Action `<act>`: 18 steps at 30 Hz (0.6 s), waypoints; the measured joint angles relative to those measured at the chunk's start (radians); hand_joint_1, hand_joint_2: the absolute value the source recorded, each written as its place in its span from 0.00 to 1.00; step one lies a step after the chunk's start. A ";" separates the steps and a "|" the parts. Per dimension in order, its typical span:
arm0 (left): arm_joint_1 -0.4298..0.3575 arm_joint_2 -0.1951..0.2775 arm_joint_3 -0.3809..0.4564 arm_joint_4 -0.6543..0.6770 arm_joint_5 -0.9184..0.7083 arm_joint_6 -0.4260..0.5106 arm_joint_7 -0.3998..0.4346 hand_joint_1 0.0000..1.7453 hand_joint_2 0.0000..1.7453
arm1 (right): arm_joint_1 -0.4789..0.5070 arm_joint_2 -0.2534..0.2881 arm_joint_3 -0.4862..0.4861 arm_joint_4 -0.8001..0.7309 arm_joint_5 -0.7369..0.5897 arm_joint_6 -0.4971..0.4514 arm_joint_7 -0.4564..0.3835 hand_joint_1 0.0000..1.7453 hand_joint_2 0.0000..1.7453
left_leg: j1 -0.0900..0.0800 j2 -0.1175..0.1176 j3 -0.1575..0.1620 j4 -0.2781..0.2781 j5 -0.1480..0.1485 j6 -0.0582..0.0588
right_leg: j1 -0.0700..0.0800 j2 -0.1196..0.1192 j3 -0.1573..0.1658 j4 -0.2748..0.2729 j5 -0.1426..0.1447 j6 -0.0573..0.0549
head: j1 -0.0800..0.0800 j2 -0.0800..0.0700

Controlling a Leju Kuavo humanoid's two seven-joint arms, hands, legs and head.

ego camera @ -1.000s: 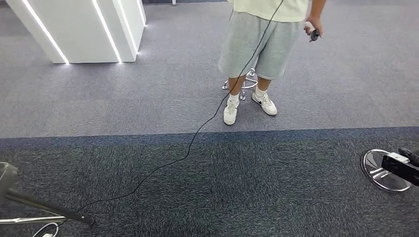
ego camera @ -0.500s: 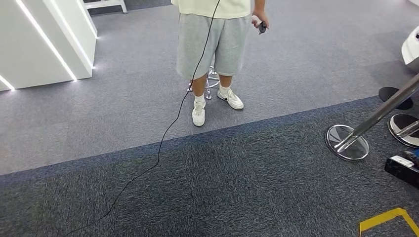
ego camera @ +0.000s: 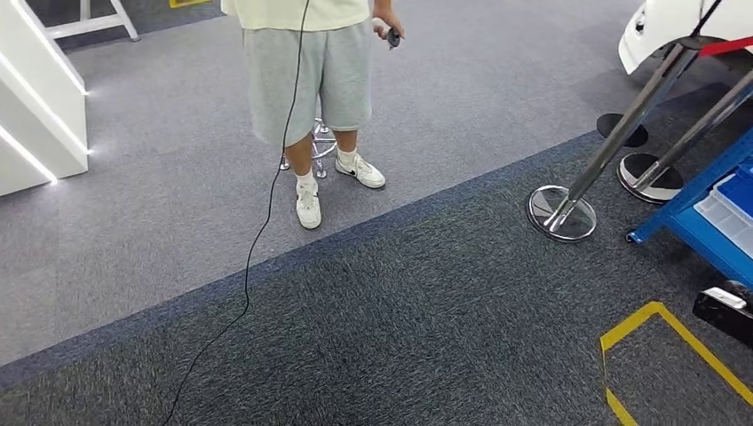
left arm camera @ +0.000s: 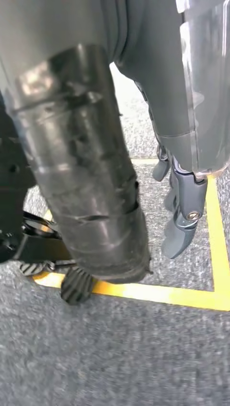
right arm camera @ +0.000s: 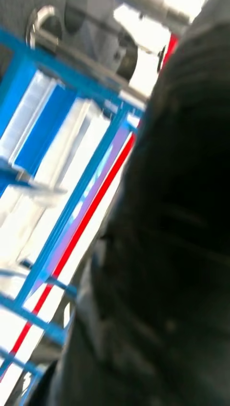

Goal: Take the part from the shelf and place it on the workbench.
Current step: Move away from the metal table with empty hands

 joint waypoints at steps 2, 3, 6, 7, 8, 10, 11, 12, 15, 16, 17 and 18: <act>-0.003 0.000 0.000 0.000 -0.001 -0.001 0.000 0.00 0.00 | 0.006 0.000 -0.009 -0.004 0.001 0.002 -0.004 0.00 0.00 | -0.001 0.022 0.007 0.002 -0.008 -0.012 | 0.008 0.011 0.004 -0.011 0.000 -0.016 | 0.000 0.000; -0.004 -0.001 0.000 0.000 -0.001 -0.001 -0.001 0.00 0.00 | 0.011 0.000 -0.013 -0.006 0.002 0.003 -0.006 0.00 0.00 | 0.000 0.029 0.010 0.002 -0.012 -0.019 | 0.006 0.025 0.004 -0.011 0.002 -0.023 | -0.001 0.000; -0.005 -0.001 0.000 0.000 -0.001 -0.002 -0.001 0.00 0.00 | 0.019 0.001 -0.024 -0.009 0.006 0.005 -0.012 0.00 0.00 | 0.007 -0.039 -0.017 0.077 -0.064 -0.034 | 0.000 0.061 0.004 -0.019 0.010 -0.042 | -0.001 0.000; -0.004 -0.001 0.000 0.000 -0.001 -0.001 -0.001 0.00 0.00 | 0.020 0.002 -0.026 -0.010 0.008 0.005 -0.014 0.00 0.00 | 0.008 -0.072 -0.045 0.139 -0.098 -0.035 | 0.001 0.073 0.002 -0.019 0.011 -0.045 | -0.001 0.000; -0.003 -0.001 0.000 0.000 -0.001 -0.001 -0.001 0.00 0.00 | 0.020 0.005 -0.026 -0.010 0.010 0.005 -0.018 0.00 0.00 | 0.009 -0.090 -0.079 0.210 -0.130 -0.034 | 0.002 0.085 0.000 -0.019 0.012 -0.048 | -0.001 0.000; 0.000 -0.002 0.000 0.000 -0.001 -0.001 -0.001 0.00 0.00 | 0.020 0.011 -0.026 -0.010 0.013 0.005 -0.025 0.00 0.00 | 0.009 -0.100 -0.125 0.295 -0.149 -0.032 | 0.005 0.114 -0.003 -0.017 0.013 -0.050 | -0.001 0.000; 0.001 -0.002 0.000 0.000 -0.001 0.000 -0.002 0.00 0.00 | 0.019 0.013 -0.026 -0.010 0.013 0.005 -0.028 0.00 0.00 | 0.009 -0.103 -0.122 0.284 -0.129 -0.029 | 0.006 0.129 -0.004 -0.016 0.013 -0.050 | -0.001 0.000; 0.002 -0.002 0.000 0.000 -0.001 0.000 -0.003 0.00 0.00 | 0.019 0.014 -0.026 -0.010 0.013 0.005 -0.029 0.00 0.00 | 0.008 -0.112 -0.102 0.234 -0.092 -0.025 | 0.006 0.144 -0.003 -0.015 0.013 -0.049 | -0.001 0.000; 0.002 0.001 0.000 -0.001 -0.001 -0.001 -0.013 0.00 0.00 | 0.018 0.019 -0.026 -0.009 0.014 0.004 -0.032 0.00 0.00 | 0.010 -0.194 -0.021 0.046 -0.004 -0.011 | 0.005 0.184 -0.008 -0.011 0.015 -0.042 | -0.001 0.000; 0.002 0.002 0.000 -0.001 -0.001 -0.002 -0.015 0.00 0.00 | 0.018 0.021 -0.026 -0.008 0.015 0.003 -0.033 0.00 0.00 | 0.009 -0.210 -0.011 0.021 0.001 -0.009 | 0.003 0.197 -0.012 -0.010 0.016 -0.036 | -0.001 0.000; 0.000 0.002 -0.001 -0.001 -0.001 -0.002 -0.016 0.00 0.00 | 0.018 0.023 -0.026 -0.007 0.016 0.002 -0.034 0.00 0.00 | 0.007 -0.206 -0.008 0.014 0.000 -0.007 | 0.000 0.211 -0.016 -0.011 0.019 -0.028 | -0.001 0.000; -0.001 0.002 -0.001 -0.001 -0.001 -0.002 -0.017 0.00 0.00 | 0.019 0.024 -0.026 -0.006 0.017 0.000 -0.036 0.00 0.00 | 0.006 -0.190 -0.005 0.009 0.004 -0.004 | -0.003 0.223 -0.019 -0.014 0.023 -0.021 | -0.001 0.000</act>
